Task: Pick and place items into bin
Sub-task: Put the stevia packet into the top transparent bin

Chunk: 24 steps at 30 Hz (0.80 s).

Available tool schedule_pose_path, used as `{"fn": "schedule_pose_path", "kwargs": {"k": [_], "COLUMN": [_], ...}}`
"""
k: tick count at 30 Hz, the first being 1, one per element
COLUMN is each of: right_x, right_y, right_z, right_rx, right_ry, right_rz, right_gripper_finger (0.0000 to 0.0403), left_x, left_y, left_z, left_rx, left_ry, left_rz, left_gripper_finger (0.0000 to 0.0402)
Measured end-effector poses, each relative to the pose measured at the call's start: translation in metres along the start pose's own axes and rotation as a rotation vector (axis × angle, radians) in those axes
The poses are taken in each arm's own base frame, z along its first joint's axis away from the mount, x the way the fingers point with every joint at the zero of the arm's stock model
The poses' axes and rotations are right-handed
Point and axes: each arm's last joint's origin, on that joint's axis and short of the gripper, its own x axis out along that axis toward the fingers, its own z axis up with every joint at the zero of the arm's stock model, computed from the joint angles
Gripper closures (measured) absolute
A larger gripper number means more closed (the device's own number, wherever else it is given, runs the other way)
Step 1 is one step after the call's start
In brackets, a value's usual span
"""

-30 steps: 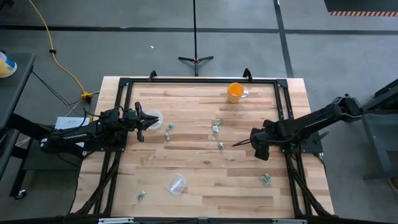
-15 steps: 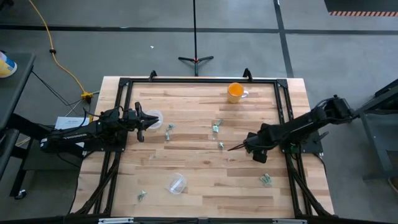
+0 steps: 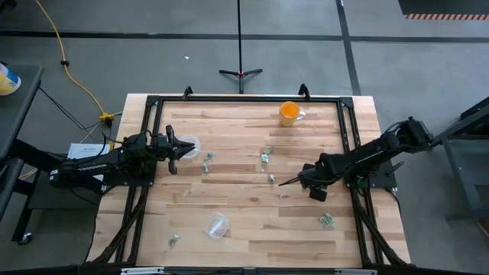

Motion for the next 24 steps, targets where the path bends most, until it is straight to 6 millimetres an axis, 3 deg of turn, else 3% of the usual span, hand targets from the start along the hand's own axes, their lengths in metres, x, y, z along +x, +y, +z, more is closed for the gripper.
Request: {"fn": "schedule_pose_path", "kwargs": {"k": [4,12,18,24], "right_x": [0.000,-0.001,-0.009,-0.032], "right_y": [0.001,0.005,0.016,0.020], "right_z": [0.001,0.009,0.038,0.082], "right_rx": [0.001,-0.032,-0.124,-0.159], "right_ry": [-0.009,-0.104,-0.433,-0.923], "right_rz": [0.006,0.028,0.106,0.110], "right_gripper_finger": [0.0397,0.0399,0.0399,0.0400], "left_x": [0.000,0.000,0.000,0.000], "left_y": [0.000,0.000,0.000,0.000], "left_z": [0.000,0.000,0.000,0.006], "left_rx": [0.000,0.000,0.000,0.005], "left_ry": [0.000,0.000,-0.003,-0.062], "left_rz": [0.000,0.000,0.000,0.000], "left_gripper_finger": [0.0316,0.0316,0.0316,0.0316]}}
